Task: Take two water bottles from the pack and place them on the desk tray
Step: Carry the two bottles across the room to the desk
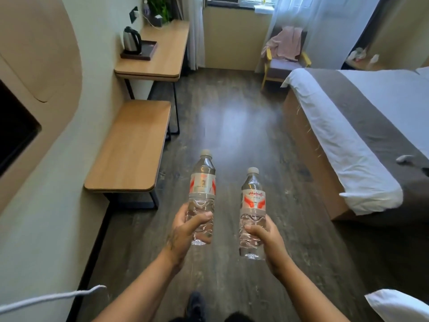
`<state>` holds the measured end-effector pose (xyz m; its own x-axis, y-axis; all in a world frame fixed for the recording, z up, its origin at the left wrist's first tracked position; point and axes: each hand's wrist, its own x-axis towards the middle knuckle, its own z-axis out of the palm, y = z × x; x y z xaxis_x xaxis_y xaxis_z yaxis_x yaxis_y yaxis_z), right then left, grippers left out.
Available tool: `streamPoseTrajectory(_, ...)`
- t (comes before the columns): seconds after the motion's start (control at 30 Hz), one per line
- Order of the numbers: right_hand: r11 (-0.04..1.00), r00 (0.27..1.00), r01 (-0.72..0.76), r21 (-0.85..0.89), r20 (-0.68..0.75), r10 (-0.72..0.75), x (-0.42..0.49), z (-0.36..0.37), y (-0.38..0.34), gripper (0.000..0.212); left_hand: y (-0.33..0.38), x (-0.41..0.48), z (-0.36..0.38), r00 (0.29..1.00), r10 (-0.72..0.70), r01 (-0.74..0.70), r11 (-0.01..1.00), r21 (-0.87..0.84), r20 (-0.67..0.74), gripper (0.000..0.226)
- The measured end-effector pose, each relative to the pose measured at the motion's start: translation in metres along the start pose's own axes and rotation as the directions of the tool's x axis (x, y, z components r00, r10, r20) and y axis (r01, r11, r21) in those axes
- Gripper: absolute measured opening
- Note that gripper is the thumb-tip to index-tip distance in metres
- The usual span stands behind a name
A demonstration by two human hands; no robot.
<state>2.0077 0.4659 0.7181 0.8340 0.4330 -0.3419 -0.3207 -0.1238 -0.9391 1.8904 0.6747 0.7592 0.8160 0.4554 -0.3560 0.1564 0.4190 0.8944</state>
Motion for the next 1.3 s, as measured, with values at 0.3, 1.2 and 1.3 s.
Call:
streamPoseTrajectory(0.3, 0.998, 0.999, 0.042, 0.037, 0.014, -0.042, 0.218, 0.012, -0.088, 0.073, 0.085, 0.23, 0.025, 1.0, 0.011, -0.01, 0.999, -0.038, 0.011, 0.073)
streamPoseTrajectory(1.2, 1.0, 0.994, -0.006, -0.001, 0.109, 0.006, 0.895, 0.047, -0.324, 0.075, 0.293, 0.89, 0.083, 0.999, 0.007, -0.013, 0.992, -0.124, -0.051, 0.07)
streamPoseTrajectory(1.3, 1.0, 0.997, 0.009, -0.017, 0.074, -0.008, 0.96, 0.055, -0.355, 0.077, 0.329, 0.958, 0.086, 1.0, 0.005, -0.009, 0.993, -0.118, -0.029, 0.071)
